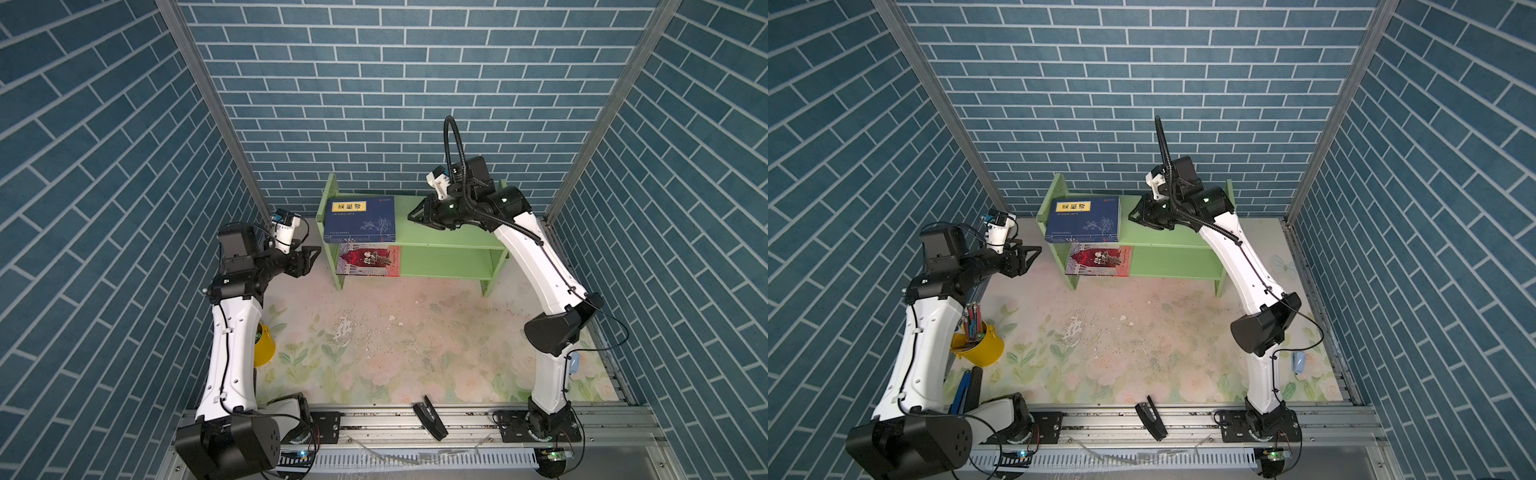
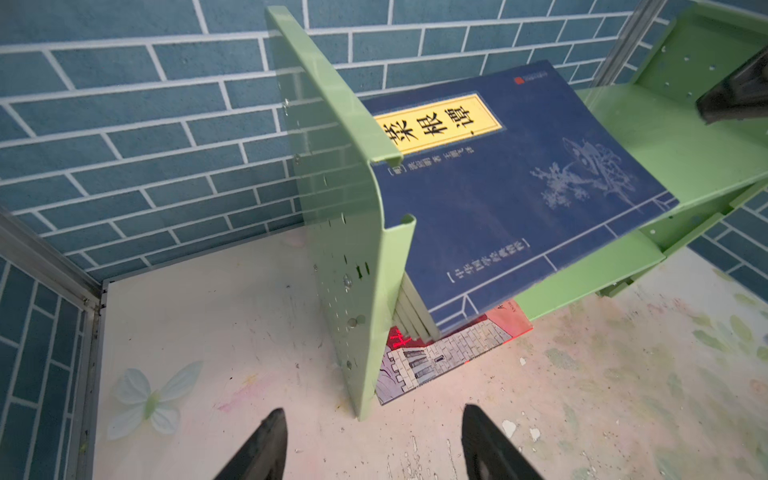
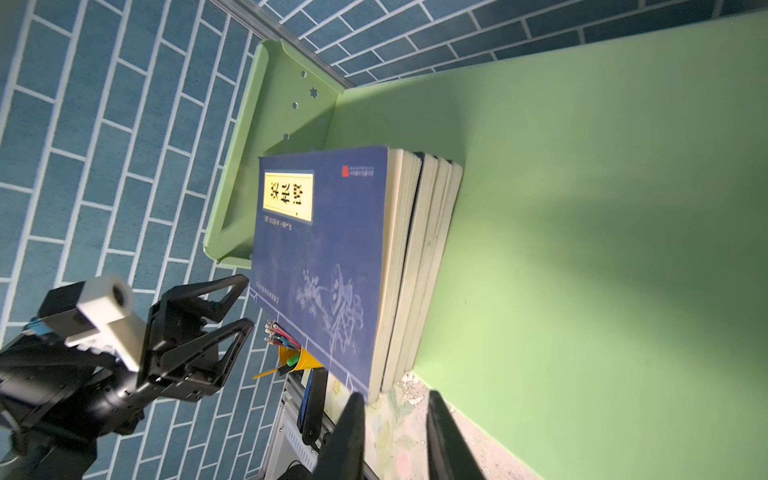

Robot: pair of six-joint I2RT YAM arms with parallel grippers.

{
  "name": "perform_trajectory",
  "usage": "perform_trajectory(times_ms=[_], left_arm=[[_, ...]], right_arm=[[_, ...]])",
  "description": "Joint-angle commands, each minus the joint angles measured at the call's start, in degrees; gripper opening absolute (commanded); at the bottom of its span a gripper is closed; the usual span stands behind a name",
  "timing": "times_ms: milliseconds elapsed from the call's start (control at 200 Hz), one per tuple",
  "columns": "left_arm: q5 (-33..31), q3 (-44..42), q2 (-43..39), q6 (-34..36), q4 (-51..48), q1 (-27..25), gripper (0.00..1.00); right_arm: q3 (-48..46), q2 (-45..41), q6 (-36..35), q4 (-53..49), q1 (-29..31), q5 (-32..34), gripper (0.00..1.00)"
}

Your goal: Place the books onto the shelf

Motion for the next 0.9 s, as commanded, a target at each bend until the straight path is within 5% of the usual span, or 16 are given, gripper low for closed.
perform_trajectory(times_ms=[0, 190, 380, 895], left_arm=[[2.6, -2.3, -0.7, 4.0, 5.0, -0.2, 0.64], [0.2, -4.8, -0.8, -2.2, 13.7, -0.2, 0.65], [8.6, -5.3, 0.3, -3.4, 17.0, -0.4, 0.65], [2.4, -6.1, 2.6, -1.9, 20.0, -4.0, 0.65]], right_arm=[[-4.6, -5.8, -3.2, 0.4, 0.1, 2.1, 0.27], [-12.6, -11.4, -3.2, 3.0, 0.2, 2.5, 0.27], [-18.3, -14.5, -2.8, 5.2, 0.2, 2.5, 0.27], [-22.3, -16.6, -1.1, 8.4, 0.3, 0.5, 0.27]])
